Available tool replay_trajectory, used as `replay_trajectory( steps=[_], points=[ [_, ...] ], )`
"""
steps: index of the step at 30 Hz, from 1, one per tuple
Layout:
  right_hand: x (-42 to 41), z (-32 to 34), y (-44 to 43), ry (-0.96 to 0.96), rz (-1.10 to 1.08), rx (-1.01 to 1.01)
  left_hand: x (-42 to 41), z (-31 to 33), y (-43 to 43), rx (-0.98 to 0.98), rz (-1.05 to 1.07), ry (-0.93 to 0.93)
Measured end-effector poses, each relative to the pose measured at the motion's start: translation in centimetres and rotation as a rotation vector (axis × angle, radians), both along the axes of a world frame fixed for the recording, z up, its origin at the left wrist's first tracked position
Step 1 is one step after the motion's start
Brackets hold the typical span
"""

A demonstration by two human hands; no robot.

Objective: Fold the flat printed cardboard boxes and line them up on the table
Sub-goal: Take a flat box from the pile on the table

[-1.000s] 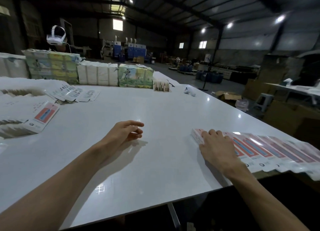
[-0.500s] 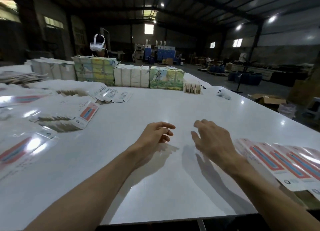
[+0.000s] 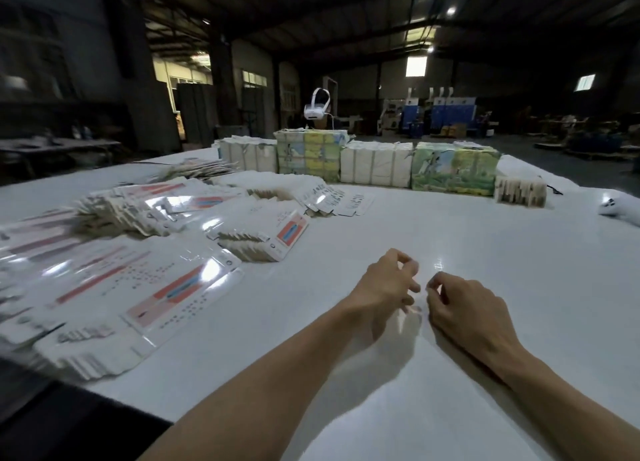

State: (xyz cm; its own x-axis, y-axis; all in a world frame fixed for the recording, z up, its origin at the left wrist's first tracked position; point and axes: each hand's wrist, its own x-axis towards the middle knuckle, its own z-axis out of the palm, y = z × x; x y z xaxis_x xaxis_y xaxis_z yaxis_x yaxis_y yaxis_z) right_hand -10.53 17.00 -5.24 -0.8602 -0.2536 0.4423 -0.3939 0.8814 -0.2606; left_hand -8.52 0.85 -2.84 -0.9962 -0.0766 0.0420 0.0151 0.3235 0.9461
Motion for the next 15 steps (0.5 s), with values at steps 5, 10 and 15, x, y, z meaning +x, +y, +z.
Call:
replay_trajectory(
  steps=[5, 10, 15],
  points=[
    [-0.7, 0.0, -0.1, -0.082, 0.036, -0.085, 0.5, 3.0, -9.2, -0.632, 0.106, -0.085],
    [-0.8, -0.2, 0.0, -0.1, 0.036, -0.097, 3.7, 4.6, -19.2, -0.996, 0.253, -0.378],
    [-0.8, -0.3, 0.1, -0.107, 0.041, -0.127, 6.7, 4.0, -23.9, -1.32, 0.612, -0.508]
  ],
)
